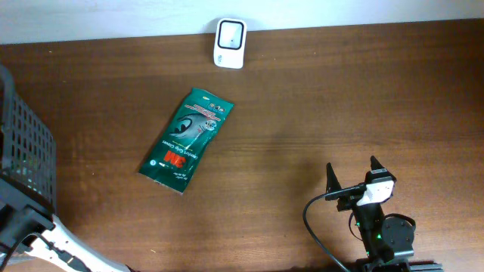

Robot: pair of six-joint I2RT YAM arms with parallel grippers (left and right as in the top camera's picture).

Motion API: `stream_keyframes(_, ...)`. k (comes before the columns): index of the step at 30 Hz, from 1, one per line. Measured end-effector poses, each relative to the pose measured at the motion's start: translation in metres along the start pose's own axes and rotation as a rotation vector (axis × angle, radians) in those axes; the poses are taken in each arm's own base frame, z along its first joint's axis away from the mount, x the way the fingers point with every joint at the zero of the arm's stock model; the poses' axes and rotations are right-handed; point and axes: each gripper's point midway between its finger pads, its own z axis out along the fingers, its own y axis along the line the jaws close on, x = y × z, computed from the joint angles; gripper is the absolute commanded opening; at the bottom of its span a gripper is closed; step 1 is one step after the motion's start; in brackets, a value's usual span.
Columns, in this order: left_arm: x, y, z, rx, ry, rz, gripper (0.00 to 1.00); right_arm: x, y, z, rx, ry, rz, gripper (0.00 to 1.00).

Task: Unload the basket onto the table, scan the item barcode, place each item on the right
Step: 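Grasp the green-capped jar in the basket with the left gripper, then carry the green-capped jar out and set it upright beside the packet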

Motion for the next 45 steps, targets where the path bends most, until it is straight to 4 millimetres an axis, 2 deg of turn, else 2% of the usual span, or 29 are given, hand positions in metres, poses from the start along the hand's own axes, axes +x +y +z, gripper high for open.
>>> stream_keyframes(3, -0.002, -0.001, -0.014, 0.001, 0.011, -0.001, 0.53, 0.000, 0.000, 0.000, 0.000, 0.000, 0.000, 0.98)
stream_keyframes(6, -0.019, -0.003, -0.053, -0.005, -0.064, 0.005, 0.52, 0.000, 0.000, 0.000, 0.000, 0.000, 0.000, 0.98)
stream_keyframes(9, -0.025, -0.006, -0.088, -0.003, -0.117, 0.006, 0.52, 0.000, 0.000, 0.000, 0.000, 0.000, -0.001, 0.98)
stream_keyframes(10, -0.031, -0.008, -0.122, -0.004, -0.190, 0.007, 0.51, 0.000, 0.000, 0.000, 0.000, 0.000, 0.000, 0.98)
stream_keyframes(11, -0.033, -0.011, -0.139, 0.001, -0.228, 0.010, 0.51, 0.000, 0.000, 0.000, 0.000, 0.000, 0.000, 0.98)
stream_keyframes(13, -0.035, -0.023, -0.193, 0.037, -0.361, 0.027, 0.52, 0.000, 0.000, 0.000, 0.000, 0.000, -0.001, 0.98)
stream_keyframes(14, -0.037, -0.033, -0.228, 0.068, -0.475, 0.051, 0.52, 0.000, 0.000, 0.000, 0.000, 0.000, 0.000, 0.98)
stream_keyframes(16, -0.029, -0.054, -0.270, 0.115, -0.581, 0.094, 0.52, 0.000, 0.000, 0.000, 0.000, 0.000, -0.001, 0.99)
stream_keyframes(17, -0.025, -0.063, -0.281, 0.130, -0.603, 0.115, 0.52, 0.000, 0.000, 0.000, 0.000, 0.000, 0.000, 0.98)
stream_keyframes(18, -0.012, -0.089, -0.304, 0.163, -0.645, 0.169, 0.52, 0.000, 0.000, 0.000, 0.000, 0.000, 0.000, 0.98)
stream_keyframes(19, -0.008, -0.101, -0.311, 0.180, -0.659, 0.193, 0.52, 0.000, 0.000, 0.000, 0.000, 0.000, 0.000, 0.98)
stream_keyframes(20, 0.002, -0.127, -0.321, 0.209, -0.674, 0.249, 0.53, 0.000, 0.000, 0.000, 0.000, 0.000, 0.000, 0.98)
stream_keyframes(22, 0.017, -0.175, -0.326, 0.266, -0.669, 0.351, 0.52, 0.000, 0.000, 0.000, 0.000, 0.000, 0.000, 0.98)
stream_keyframes(24, 0.038, -0.229, -0.321, 0.330, -0.633, 0.467, 0.53, 0.000, 0.000, 0.000, 0.000, 0.000, 0.000, 0.98)
stream_keyframes(25, 0.055, -0.264, -0.312, 0.370, -0.583, 0.542, 0.53, 0.000, 0.000, 0.000, 0.000, 0.000, -0.001, 0.98)
stream_keyframes(26, 0.069, -0.288, -0.303, 0.395, -0.539, 0.596, 0.55, 0.000, 0.000, 0.000, 0.000, 0.000, 0.000, 0.98)
stream_keyframes(28, 0.094, -0.323, -0.279, 0.404, -0.437, 0.678, 0.57, 0.000, 0.000, 0.000, 0.000, 0.000, 0.000, 0.98)
stream_keyframes(30, 0.124, -0.364, -0.243, 0.388, -0.323, 0.778, 0.56, 0.000, 0.000, 0.000, 0.000, 0.000, -0.001, 0.98)
stream_keyframes(32, 0.163, -0.407, -0.198, 0.368, -0.212, 0.894, 0.56, 0.000, 0.000, 0.000, 0.000, 0.000, 0.000, 0.98)
stream_keyframes(34, 0.194, -0.438, -0.164, 0.363, -0.156, 0.978, 0.56, 0.000, 0.000, 0.000, 0.000, 0.000, 0.000, 0.98)
stream_keyframes(35, 0.205, -0.446, -0.152, 0.360, -0.140, 1.006, 0.57, 0.000, 0.000, 0.000, 0.000, 0.000, 0.000, 0.98)
stream_keyframes(36, 0.226, -0.458, -0.129, 0.349, -0.103, 1.049, 0.56, 0.000, 0.000, 0.000, 0.000, 0.000, 0.000, 0.98)
stream_keyframes(37, 0.257, -0.467, -0.101, 0.331, -0.047, 1.109, 0.57, 0.000, 0.000, 0.000, 0.000, 0.000, 0.000, 0.98)
stream_keyframes(39, 0.307, -0.482, -0.064, 0.323, 0.005, 1.205, 0.57, 0.000, 0.000, 0.000, 0.000, 0.000, 0.000, 0.98)
stream_keyframes(41, 0.334, -0.488, -0.039, 0.326, 0.018, 1.255, 0.57, 0.000, 0.000, 0.000, 0.000, 0.000, 0.000, 0.98)
stream_keyframes(43, 0.359, -0.484, -0.017, 0.311, 0.050, 1.298, 0.59, 0.000, 0.000, 0.000, 0.000, 0.000, 0.000, 0.98)
stream_keyframes(45, 0.369, -0.487, -0.011, 0.304, 0.035, 1.323, 0.63, 0.000, 0.000, 0.000, 0.000, 0.000, 0.000, 0.98)
